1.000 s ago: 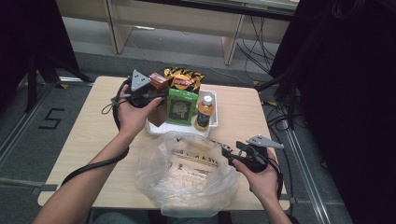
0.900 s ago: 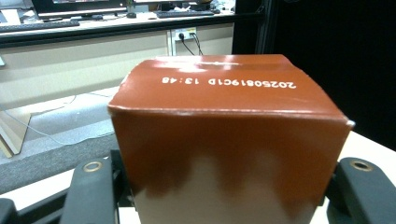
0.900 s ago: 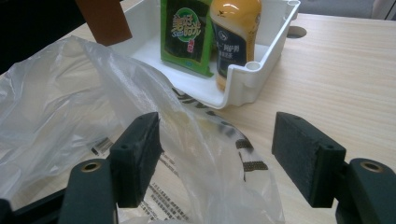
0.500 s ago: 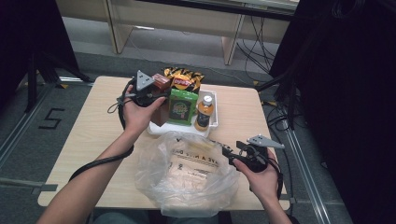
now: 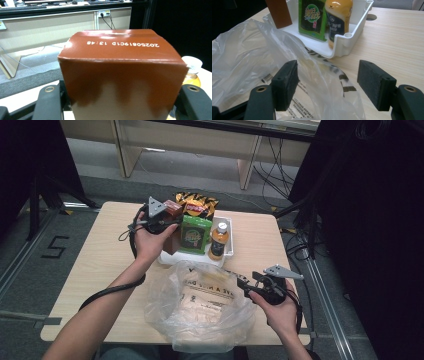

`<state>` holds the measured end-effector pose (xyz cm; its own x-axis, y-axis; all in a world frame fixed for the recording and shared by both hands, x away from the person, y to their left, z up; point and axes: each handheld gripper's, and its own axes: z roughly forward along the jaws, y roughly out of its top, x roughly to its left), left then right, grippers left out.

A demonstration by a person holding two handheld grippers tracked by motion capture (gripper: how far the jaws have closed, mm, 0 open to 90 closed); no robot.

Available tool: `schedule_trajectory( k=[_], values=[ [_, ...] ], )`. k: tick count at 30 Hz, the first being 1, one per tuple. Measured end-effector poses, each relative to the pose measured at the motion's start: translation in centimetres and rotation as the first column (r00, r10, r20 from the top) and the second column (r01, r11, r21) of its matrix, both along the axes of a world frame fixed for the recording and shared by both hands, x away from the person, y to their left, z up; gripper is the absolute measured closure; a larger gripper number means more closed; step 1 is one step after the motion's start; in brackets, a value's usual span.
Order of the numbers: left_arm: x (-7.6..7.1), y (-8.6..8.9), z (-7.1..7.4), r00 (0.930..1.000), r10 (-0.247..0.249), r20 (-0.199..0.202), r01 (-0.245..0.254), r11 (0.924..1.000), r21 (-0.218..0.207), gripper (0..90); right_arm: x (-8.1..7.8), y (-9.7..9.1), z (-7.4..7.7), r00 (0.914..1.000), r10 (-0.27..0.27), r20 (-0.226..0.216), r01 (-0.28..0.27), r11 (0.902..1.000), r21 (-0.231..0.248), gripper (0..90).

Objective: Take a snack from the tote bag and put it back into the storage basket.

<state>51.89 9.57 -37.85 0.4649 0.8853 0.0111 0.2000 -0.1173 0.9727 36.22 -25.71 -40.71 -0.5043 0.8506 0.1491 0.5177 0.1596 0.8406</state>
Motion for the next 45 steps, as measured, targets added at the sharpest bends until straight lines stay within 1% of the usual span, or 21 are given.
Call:
schedule_trajectory(
  k=[1, 3, 4, 5, 7, 8, 9, 10, 12, 13, 14, 20, 22, 23, 26, 28, 31, 32, 38, 42, 45],
  values=[
    [0.1, 0.0, -0.1, 1.0, 0.002, -0.001, -0.002, 1.0, 0.003, 34.9, 0.0, 0.0, -0.1, 0.9999, 0.001, 0.016, -0.001, 0.9999, -0.011, 33.8],
    [0.1, 0.0, -0.2, 1.0, 0.003, -0.003, -0.003, 1.0, 0.006, 34.9, 0.0, 0.0, 0.0, 1.0, -0.002, 0.007, 0.002, 1.0, -0.003, 33.9],
    [0.2, -0.1, -0.4, 1.0, 0.005, -0.005, -0.005, 1.0, 0.008, 34.9, 0.0, 0.0, 0.0, 1.0, -0.005, 0.004, 0.005, 0.9999, -0.012, 33.8],
    [0.4, -0.1, -0.6, 0.9999, 0.007, -0.008, -0.006, 0.9999, 0.01, 34.8, -0.1, 0.1, 0.0, 0.9999, 0.0, -0.012, 0.0, 0.9998, -0.018, 33.8],
    [0.5, -0.1, -0.8, 0.9999, 0.009, -0.01, -0.009, 0.9999, 0.011, 34.9, -0.1, 0.1, 0.0, 0.9999, -0.001, -0.011, 0.001, 0.9998, -0.019, 33.7],
    [0.6, 0.0, -0.9, 0.9999, 0.008, -0.011, -0.008, 0.9999, 0.009, 34.8, -0.3, 0.3, 0.1, 0.9993, -0.009, -0.035, 0.009, 0.9999, 0.004, 33.8],
    [0.7, 0.0, -1.0, 0.9999, 0.009, -0.013, -0.009, 0.9999, 0.011, 34.8, -0.3, 0.3, 0.1, 0.9992, -0.009, -0.039, 0.009, 1.0, 0.003, 33.7],
    [0.7, 0.0, -1.1, 0.9999, 0.011, -0.012, -0.011, 0.9998, 0.015, 34.9, -0.2, 0.3, 0.0, 0.9997, -0.005, -0.022, 0.006, 1.0, 0.008, 33.7],
    [0.8, 0.0, -1.2, 0.9998, 0.015, -0.015, -0.015, 0.9998, 0.014, 34.9, -0.2, 0.3, 0.0, 0.9997, -0.004, -0.023, 0.004, 1.0, 0.005, 33.7],
    [0.9, 0.1, -1.4, 0.9997, 0.019, -0.018, -0.019, 0.9997, 0.014, 34.9, -0.1, 0.1, 0.0, 1.0, 0.002, -0.008, -0.003, 0.9999, -0.012, 33.7],
    [0.9, 0.1, -1.5, 0.9997, 0.019, -0.018, -0.018, 0.9996, 0.02, 34.8, -0.2, 0.3, 0.0, 0.9996, -0.007, -0.027, 0.007, 1.0, 0.007, 33.7],
    [1.1, 0.0, -1.9, 0.9995, 0.021, -0.022, -0.02, 0.9995, 0.023, 34.8, -0.2, 0.5, -0.1, 0.9996, -0.008, -0.026, 0.009, 0.9998, 0.02, 33.6],
    [1.2, 0.0, -2.1, 0.9997, 0.015, -0.021, -0.014, 0.9994, 0.033, 34.8, -0.2, 0.4, -0.2, 0.9998, -0.006, -0.016, 0.006, 0.9999, 0.015, 33.6],
    [1.2, -0.1, -2.2, 0.9996, 0.015, -0.023, -0.014, 0.9994, 0.032, 34.8, -0.1, 0.3, -0.1, 1.0, -0.002, -0.008, 0.002, 1.0, -0.006, 33.6],
    [1.2, -0.1, -2.5, 0.9995, 0.016, -0.026, -0.015, 0.9993, 0.035, 34.8, -0.2, 0.3, -0.1, 0.9999, -0.003, -0.013, 0.003, 1.0, -0.009, 33.6],
    [1.3, -0.2, -2.6, 0.9994, 0.018, -0.028, -0.017, 0.9994, 0.031, 34.7, -0.1, 0.3, -0.1, 1.0, 0.003, -0.001, -0.003, 0.9999, -0.017, 33.6],
    [1.3, -0.2, -2.8, 0.9995, 0.015, -0.026, -0.014, 0.9993, 0.033, 34.7, -0.1, 0.3, -0.1, 1.0, 0.003, -0.001, -0.003, 0.9998, -0.017, 33.6],
    [1.3, -0.1, -3.0, 0.9994, 0.019, -0.03, -0.018, 0.9993, 0.034, 34.6, -0.2, 0.3, -0.1, 0.9999, -0.002, -0.012, 0.002, 1.0, -0.005, 33.6],
    [1.4, -0.1, -3.5, 0.999, 0.022, -0.038, -0.021, 0.999, 0.04, 34.4, -0.1, 0.3, -0.1, 1.0, 0.004, -0.001, -0.004, 0.9999, -0.014, 33.6],
    [1.4, 0.0, -3.8, 0.9988, 0.025, -0.042, -0.023, 0.9987, 0.045, 34.1, -0.1, 0.3, -0.2, 0.9999, 0.008, -0.012, -0.008, 0.9999, -0.008, 33.5],
    [1.4, 0.0, -4.0, 0.9987, 0.024, -0.045, -0.022, 0.9989, 0.042, 33.8, 0.0, 0.3, -0.2, 0.9999, 0.012, 0.002, -0.012, 0.9998, -0.014, 33.5]
  ],
)
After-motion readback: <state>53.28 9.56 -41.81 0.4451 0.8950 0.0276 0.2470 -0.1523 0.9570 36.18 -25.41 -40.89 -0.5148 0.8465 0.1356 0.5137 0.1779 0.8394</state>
